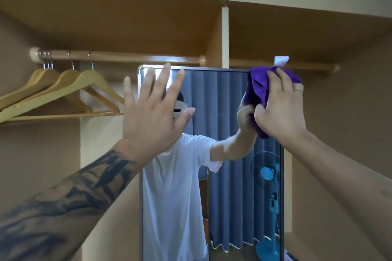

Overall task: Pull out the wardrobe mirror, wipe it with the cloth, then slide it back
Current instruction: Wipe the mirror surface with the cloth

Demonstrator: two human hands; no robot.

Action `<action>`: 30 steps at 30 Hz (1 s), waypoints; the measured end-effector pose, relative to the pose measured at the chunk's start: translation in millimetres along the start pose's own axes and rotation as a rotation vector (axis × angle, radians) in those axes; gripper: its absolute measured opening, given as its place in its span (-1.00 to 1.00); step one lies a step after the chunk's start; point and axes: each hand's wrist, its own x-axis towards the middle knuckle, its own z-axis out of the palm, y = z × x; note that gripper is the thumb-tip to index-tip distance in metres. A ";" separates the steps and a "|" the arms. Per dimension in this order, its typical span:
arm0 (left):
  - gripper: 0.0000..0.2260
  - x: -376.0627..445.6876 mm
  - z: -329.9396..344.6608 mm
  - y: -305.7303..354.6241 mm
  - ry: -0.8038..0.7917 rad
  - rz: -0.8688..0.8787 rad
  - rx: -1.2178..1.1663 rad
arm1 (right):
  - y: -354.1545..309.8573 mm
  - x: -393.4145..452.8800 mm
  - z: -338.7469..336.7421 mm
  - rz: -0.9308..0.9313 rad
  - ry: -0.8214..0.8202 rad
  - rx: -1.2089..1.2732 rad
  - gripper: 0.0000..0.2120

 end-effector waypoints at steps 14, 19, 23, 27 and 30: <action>-0.49 -59.4 17.4 -37.6 -0.079 -0.485 -0.880 | -151.8 -30.3 19.3 -0.532 -0.004 -0.105 -0.39; -0.54 -62.7 25.3 -46.9 -0.073 -0.484 -0.932 | -170.9 -25.9 29.4 -0.780 -0.007 -0.218 -0.37; -0.54 -66.1 22.5 -44.4 -0.098 -0.514 -0.984 | -134.1 -26.9 36.7 -0.830 0.101 -0.261 -0.37; -0.53 -65.4 21.2 -41.7 -0.068 -0.483 -0.884 | -82.4 -22.3 41.8 -0.692 0.227 -0.201 -0.53; -0.52 -65.0 18.7 -37.2 -0.055 -0.500 -0.844 | -27.0 -16.2 41.4 -0.504 0.301 -0.169 -0.56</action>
